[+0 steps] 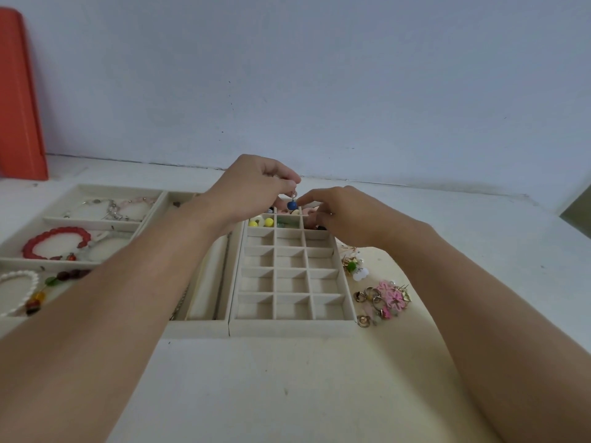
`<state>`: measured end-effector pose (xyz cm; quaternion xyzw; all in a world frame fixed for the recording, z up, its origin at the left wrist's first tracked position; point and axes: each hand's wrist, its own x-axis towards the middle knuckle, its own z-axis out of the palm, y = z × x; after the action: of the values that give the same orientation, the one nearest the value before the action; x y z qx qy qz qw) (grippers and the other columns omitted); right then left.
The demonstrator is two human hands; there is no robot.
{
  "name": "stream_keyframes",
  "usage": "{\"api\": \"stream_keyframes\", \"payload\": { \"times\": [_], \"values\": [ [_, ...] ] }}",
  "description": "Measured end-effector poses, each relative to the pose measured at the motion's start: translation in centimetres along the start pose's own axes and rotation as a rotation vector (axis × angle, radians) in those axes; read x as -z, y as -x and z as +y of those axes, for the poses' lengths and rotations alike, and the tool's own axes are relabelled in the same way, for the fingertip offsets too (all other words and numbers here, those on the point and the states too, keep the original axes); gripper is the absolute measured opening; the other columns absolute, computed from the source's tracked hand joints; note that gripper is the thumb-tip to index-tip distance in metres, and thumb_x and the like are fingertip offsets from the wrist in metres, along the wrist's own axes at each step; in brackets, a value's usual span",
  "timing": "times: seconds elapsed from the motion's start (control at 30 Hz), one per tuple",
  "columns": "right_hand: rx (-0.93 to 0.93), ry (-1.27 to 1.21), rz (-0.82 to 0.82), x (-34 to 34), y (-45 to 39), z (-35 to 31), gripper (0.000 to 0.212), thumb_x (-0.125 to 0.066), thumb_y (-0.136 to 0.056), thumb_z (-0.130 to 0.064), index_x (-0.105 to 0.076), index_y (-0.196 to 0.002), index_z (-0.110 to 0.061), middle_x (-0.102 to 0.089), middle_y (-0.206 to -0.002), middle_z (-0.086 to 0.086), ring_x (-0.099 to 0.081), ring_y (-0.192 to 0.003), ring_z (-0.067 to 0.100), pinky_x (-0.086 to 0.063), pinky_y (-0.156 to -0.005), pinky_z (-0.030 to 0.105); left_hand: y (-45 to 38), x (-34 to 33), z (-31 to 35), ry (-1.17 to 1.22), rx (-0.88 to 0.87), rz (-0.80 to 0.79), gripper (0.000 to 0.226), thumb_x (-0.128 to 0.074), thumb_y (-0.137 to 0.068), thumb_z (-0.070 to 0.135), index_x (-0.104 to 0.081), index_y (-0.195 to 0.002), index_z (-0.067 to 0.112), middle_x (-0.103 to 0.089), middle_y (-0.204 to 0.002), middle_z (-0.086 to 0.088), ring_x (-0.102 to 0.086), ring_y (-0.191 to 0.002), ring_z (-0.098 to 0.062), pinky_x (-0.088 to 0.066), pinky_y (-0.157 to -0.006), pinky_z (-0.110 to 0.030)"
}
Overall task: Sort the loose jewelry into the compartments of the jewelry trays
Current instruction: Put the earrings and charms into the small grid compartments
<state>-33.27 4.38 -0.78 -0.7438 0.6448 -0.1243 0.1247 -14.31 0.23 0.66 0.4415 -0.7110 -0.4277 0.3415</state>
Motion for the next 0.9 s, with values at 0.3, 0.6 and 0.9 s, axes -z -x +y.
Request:
{"api": "stream_keyframes", "payload": {
  "times": [0.3,0.6,0.9],
  "values": [
    [0.019,-0.029,0.05,0.6,0.3,0.2,0.024,-0.044,-0.105,-0.018,-0.063,-0.118,-0.026,-0.077,-0.091,-0.006,-0.052,-0.051,-0.017,-0.037,-0.058,0.022,-0.1,-0.2,-0.1,0.002,0.006,-0.01,0.014,-0.065,-0.095,0.014,-0.077,-0.098,0.022,-0.076,-0.086,0.005,-0.068,-0.06,-0.003,-0.046,-0.05,-0.01],
    [-0.005,-0.085,0.02,-0.1,-0.1,0.6,0.026,-0.047,-0.105,-0.022,-0.064,-0.124,-0.028,-0.076,-0.094,-0.009,-0.055,-0.059,-0.019,-0.037,-0.052,0.01,0.1,-0.3,-0.1,-0.005,0.022,-0.013,0.013,-0.066,-0.095,0.015,-0.077,-0.096,0.023,-0.076,-0.082,0.009,-0.068,-0.06,-0.003,-0.046,-0.051,-0.013],
    [-0.004,-0.053,0.081,0.6,0.2,0.7,0.025,-0.047,-0.106,-0.021,-0.061,-0.125,-0.026,-0.076,-0.089,-0.009,-0.053,-0.053,-0.017,-0.035,-0.057,0.018,0.0,-0.3,-0.3,-0.006,0.013,-0.019,0.014,-0.066,-0.095,0.016,-0.077,-0.096,0.025,-0.075,-0.08,0.013,-0.069,-0.064,-0.004,-0.052,-0.067,-0.026]
  ]
}}
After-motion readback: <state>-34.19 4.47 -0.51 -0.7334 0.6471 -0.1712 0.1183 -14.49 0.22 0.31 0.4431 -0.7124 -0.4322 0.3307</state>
